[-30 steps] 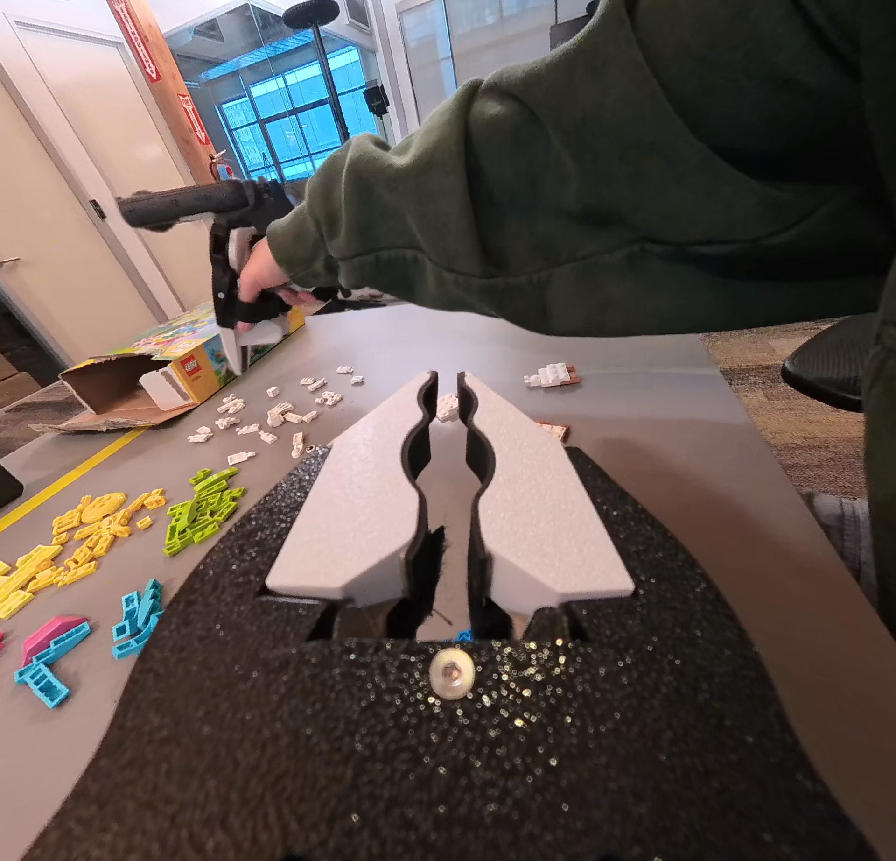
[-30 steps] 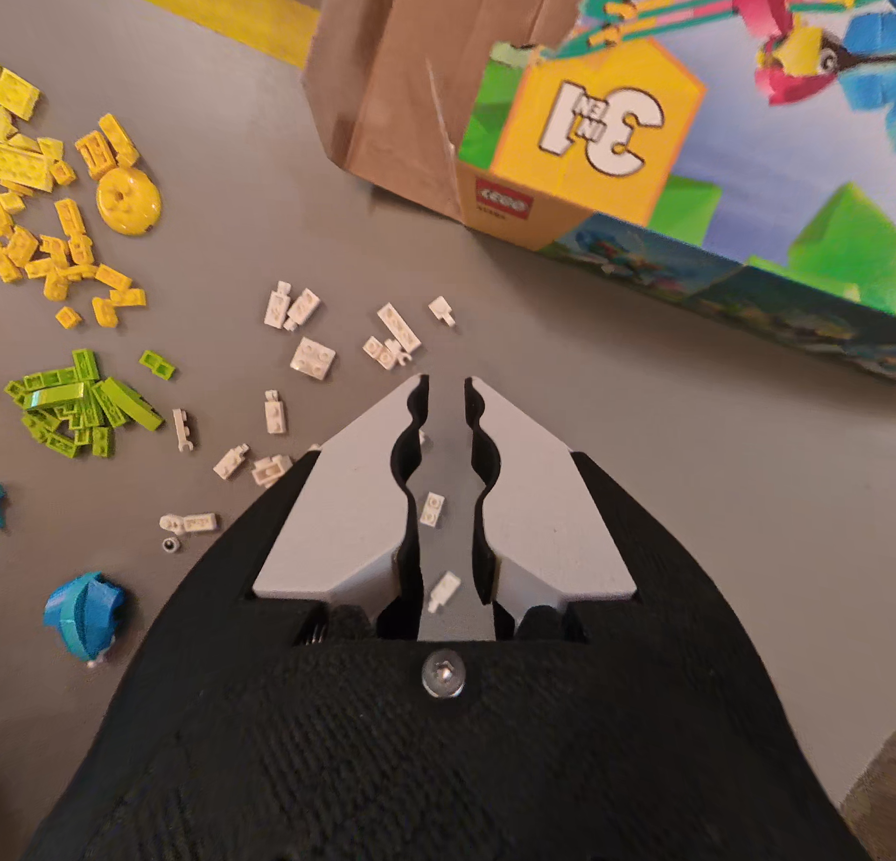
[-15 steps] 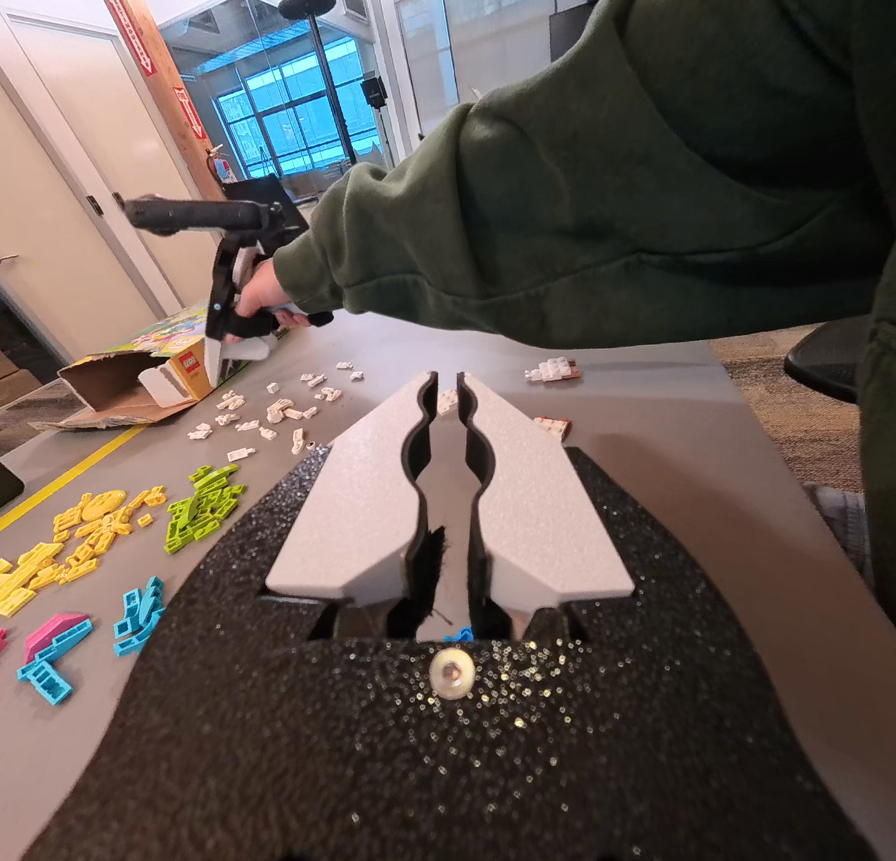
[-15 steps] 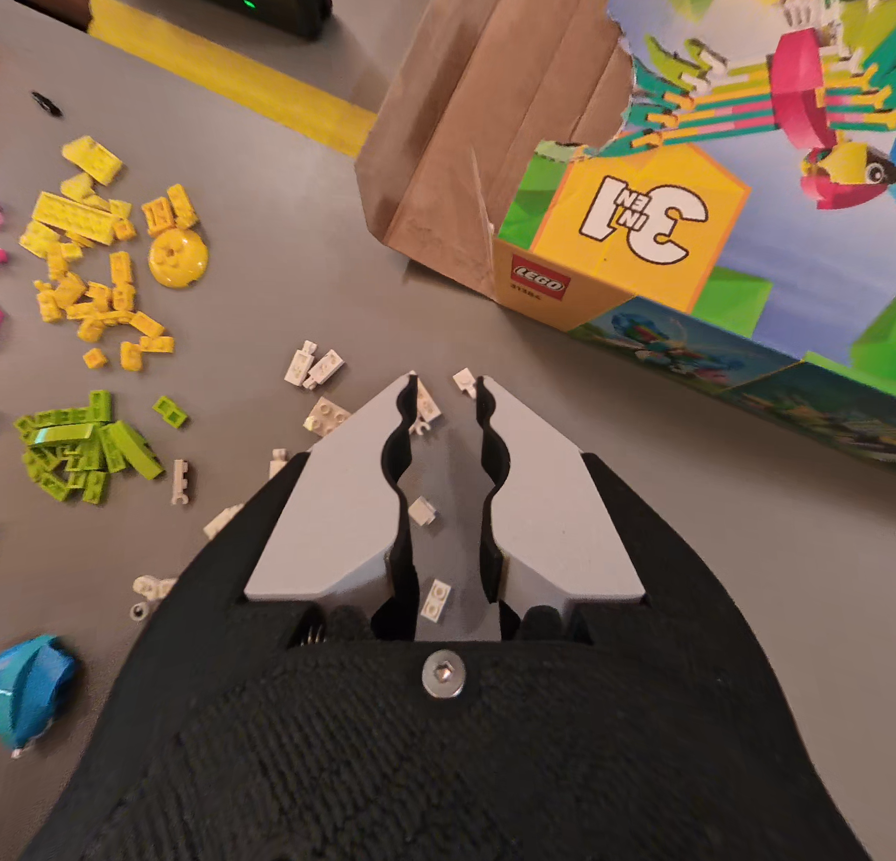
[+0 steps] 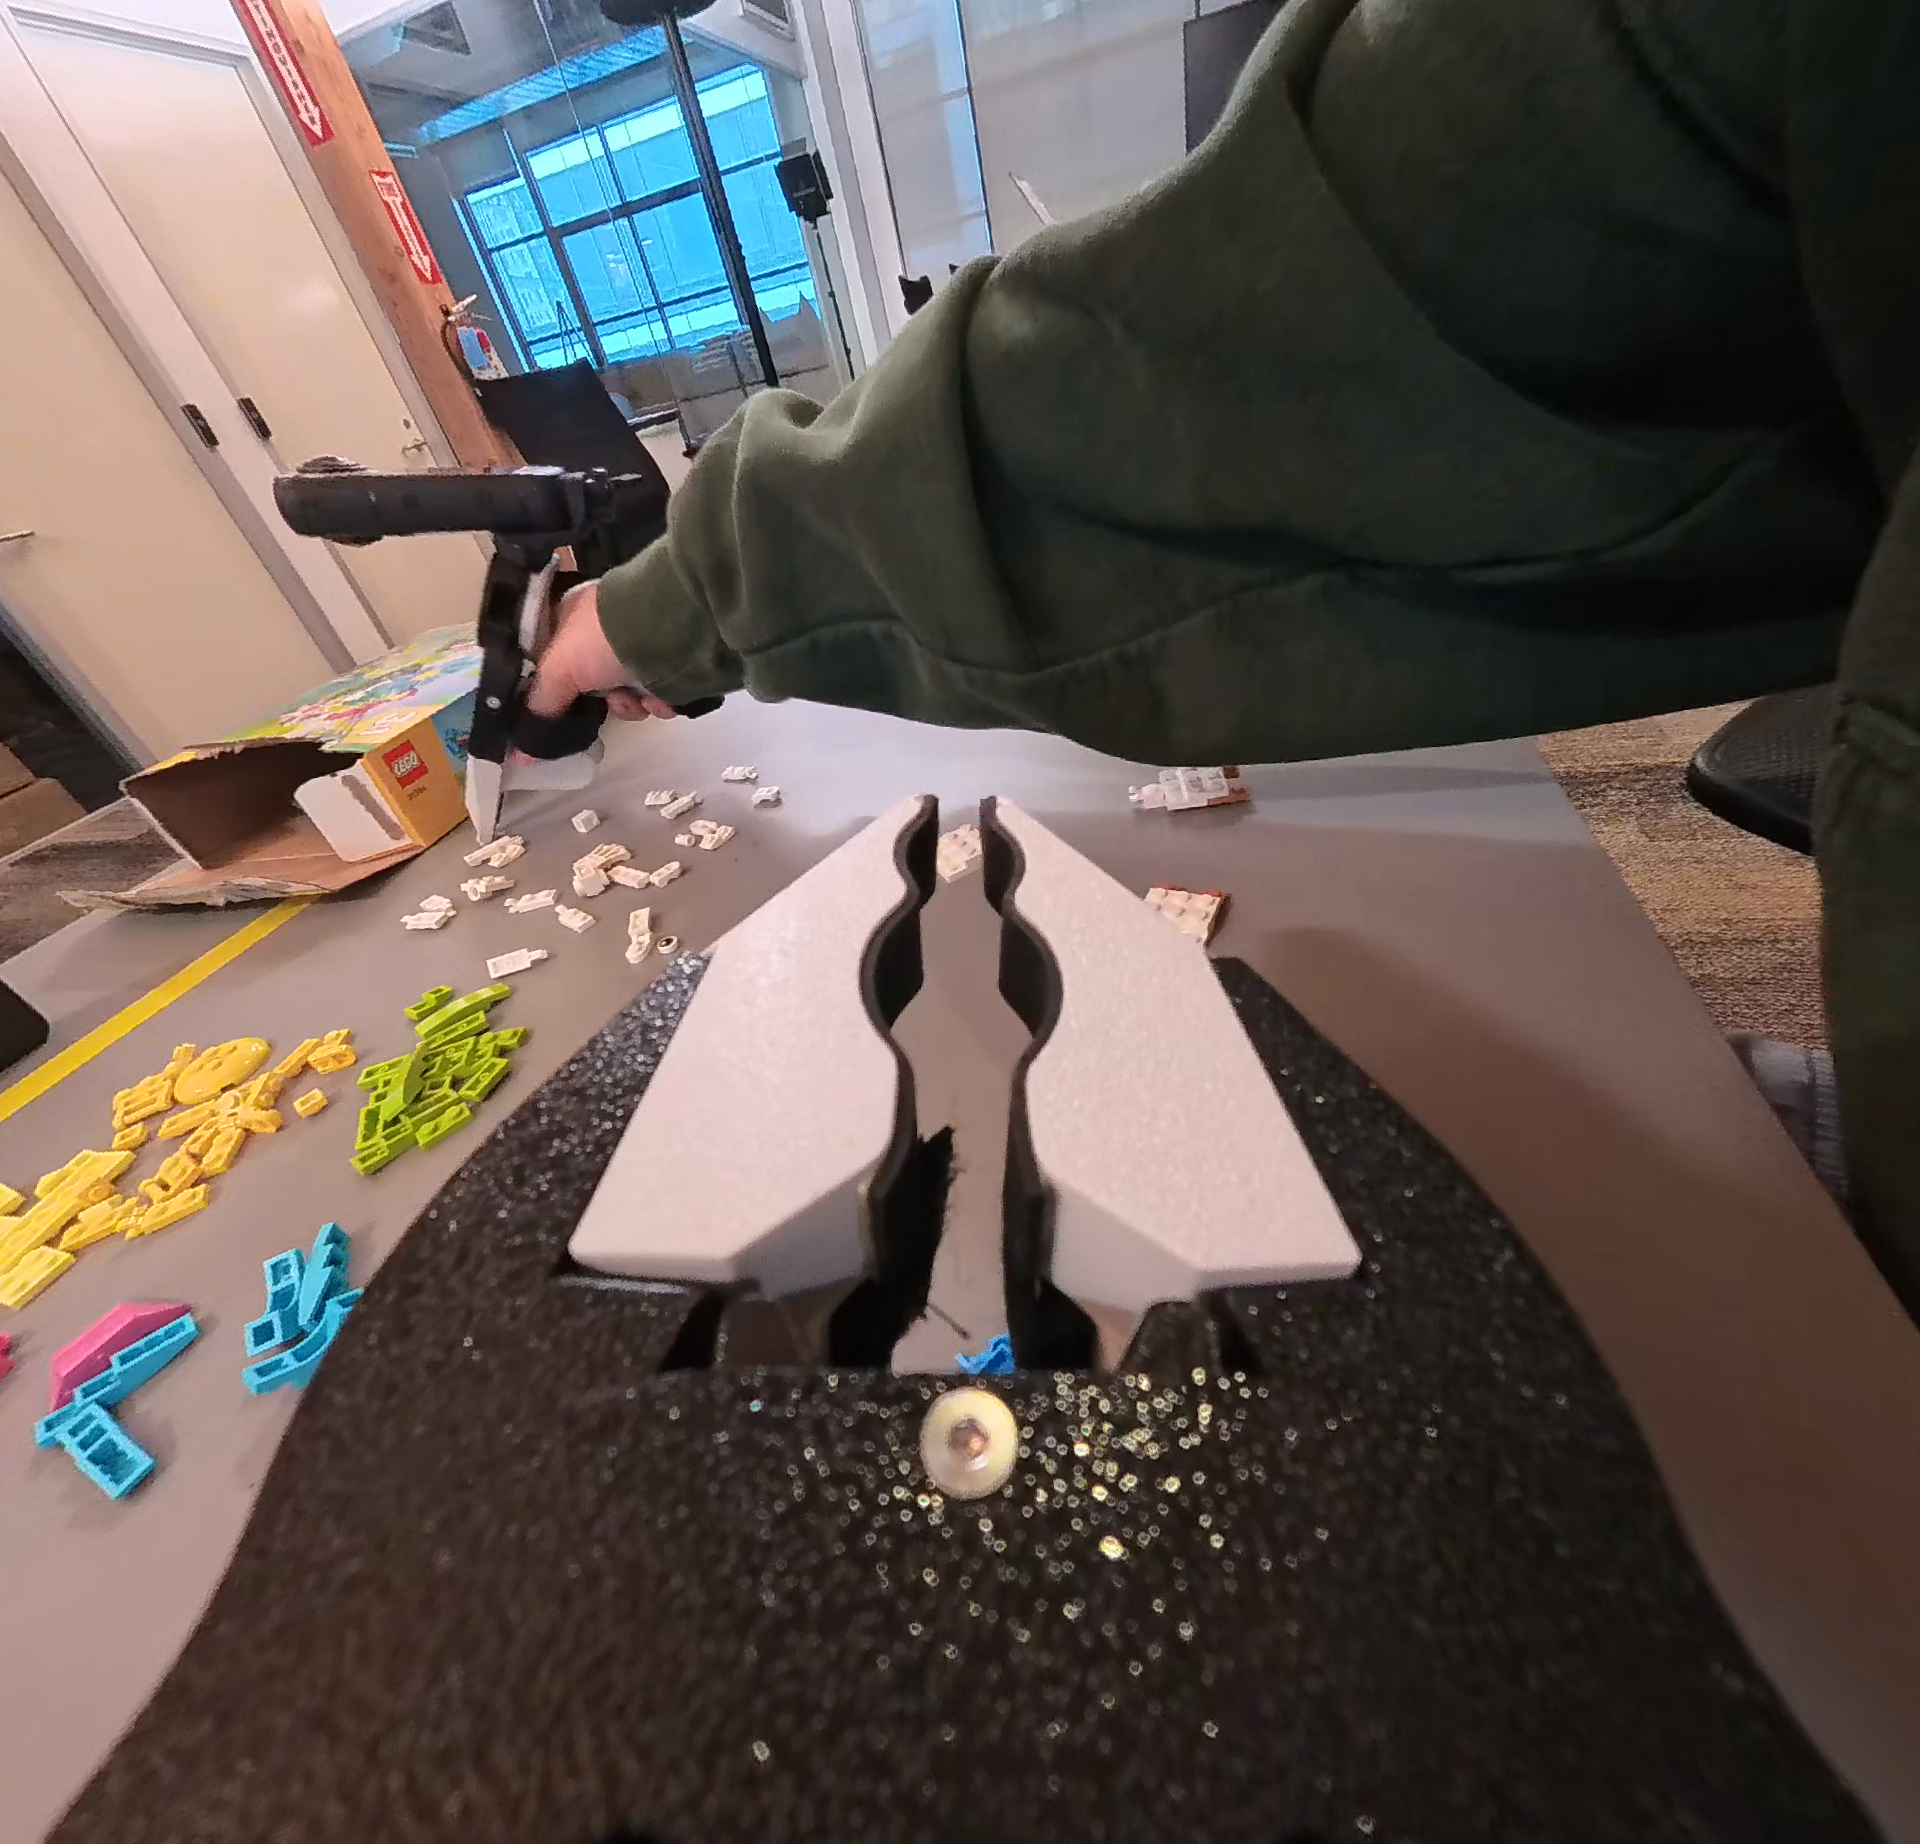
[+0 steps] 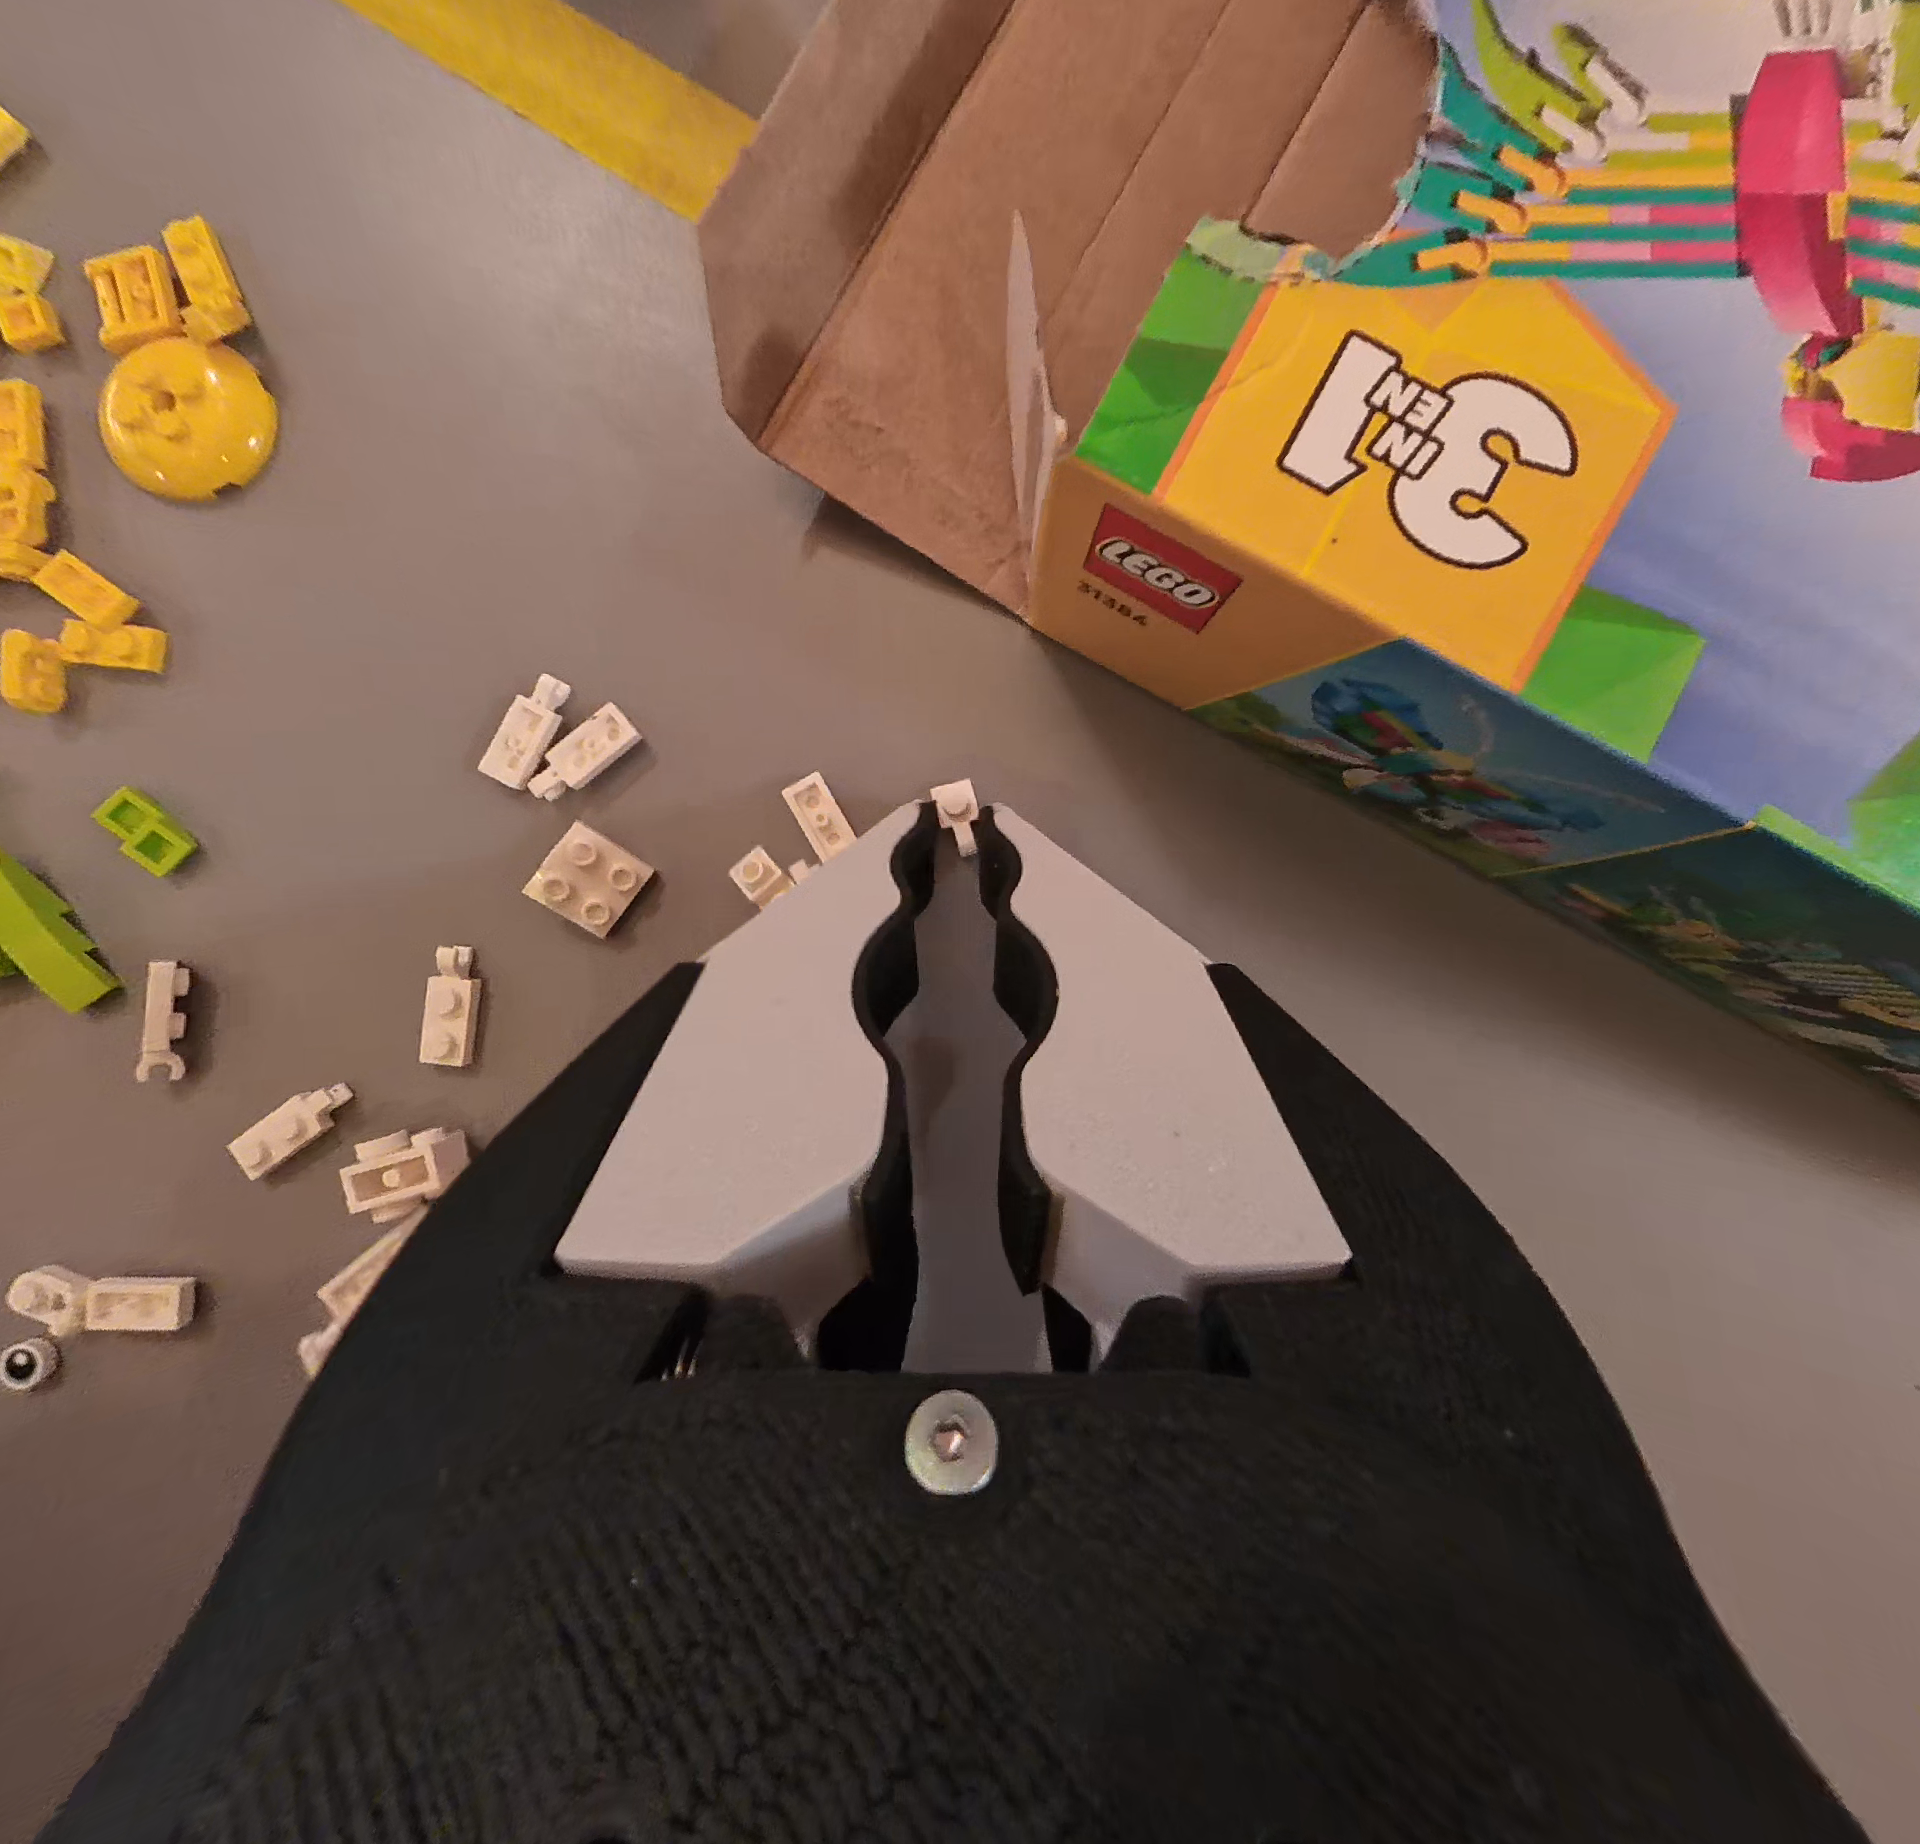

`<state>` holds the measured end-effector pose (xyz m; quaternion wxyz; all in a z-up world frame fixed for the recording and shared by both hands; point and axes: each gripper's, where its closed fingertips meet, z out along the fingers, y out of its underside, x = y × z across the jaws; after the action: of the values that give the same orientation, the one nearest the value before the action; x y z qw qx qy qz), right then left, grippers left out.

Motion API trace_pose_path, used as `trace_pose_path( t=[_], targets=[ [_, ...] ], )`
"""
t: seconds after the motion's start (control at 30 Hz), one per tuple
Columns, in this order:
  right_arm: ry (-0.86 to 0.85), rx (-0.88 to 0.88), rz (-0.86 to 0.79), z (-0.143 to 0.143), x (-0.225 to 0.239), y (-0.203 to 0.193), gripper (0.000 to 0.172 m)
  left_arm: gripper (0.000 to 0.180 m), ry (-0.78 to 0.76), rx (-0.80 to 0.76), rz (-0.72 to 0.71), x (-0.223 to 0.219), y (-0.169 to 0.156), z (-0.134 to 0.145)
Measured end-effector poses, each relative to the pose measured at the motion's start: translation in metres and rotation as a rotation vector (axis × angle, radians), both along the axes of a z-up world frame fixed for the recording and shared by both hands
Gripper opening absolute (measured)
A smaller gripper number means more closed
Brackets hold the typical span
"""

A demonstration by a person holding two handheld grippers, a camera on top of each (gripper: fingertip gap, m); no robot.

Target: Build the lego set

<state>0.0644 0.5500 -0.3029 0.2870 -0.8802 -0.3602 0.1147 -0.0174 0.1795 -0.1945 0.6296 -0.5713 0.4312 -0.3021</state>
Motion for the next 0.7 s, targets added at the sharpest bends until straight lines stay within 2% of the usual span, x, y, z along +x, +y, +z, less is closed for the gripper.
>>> trace_pose_path(
  t=[0.03, 0.1, 0.17, 0.27, 0.37, 0.53, 0.6, 0.7],
  targets=[
    [-0.018, 0.012, 0.011, 0.000, 0.002, -0.001, 0.007, 0.006, 0.001, 0.001, 0.001, 0.000, 0.000, 0.000],
    [-0.048, 0.063, 0.057, 0.008, 0.005, -0.007, 0.007, 0.006, 0.005, 0.000, 0.002, 0.000, 0.001, -0.001],
    [-0.019, 0.098, 0.163, 0.027, -0.002, -0.031, 0.007, 0.006, 0.004, -0.001, 0.005, -0.001, 0.001, -0.001],
    [0.059, 0.085, 0.443, 0.055, -0.023, -0.113, 0.007, 0.006, -0.010, 0.012, 0.013, -0.002, 0.001, 0.003],
    [0.035, 0.118, 0.594, 0.066, -0.032, -0.193, 0.007, 0.006, 0.001, 0.008, 0.079, -0.008, 0.009, 0.003],
    [-0.047, 0.068, 0.826, 0.037, -0.050, -0.312, 0.007, 0.005, -0.038, 0.005, 0.126, -0.016, 0.015, 0.008],
    [-0.068, 0.075, 0.881, 0.026, -0.055, -0.339, 0.007, 0.005, -0.049, 0.002, 0.120, -0.016, 0.015, 0.010],
    [-0.090, 0.088, 0.889, 0.015, -0.060, -0.355, 0.007, 0.006, -0.044, 0.005, 0.113, -0.014, 0.013, 0.009]
  ],
)
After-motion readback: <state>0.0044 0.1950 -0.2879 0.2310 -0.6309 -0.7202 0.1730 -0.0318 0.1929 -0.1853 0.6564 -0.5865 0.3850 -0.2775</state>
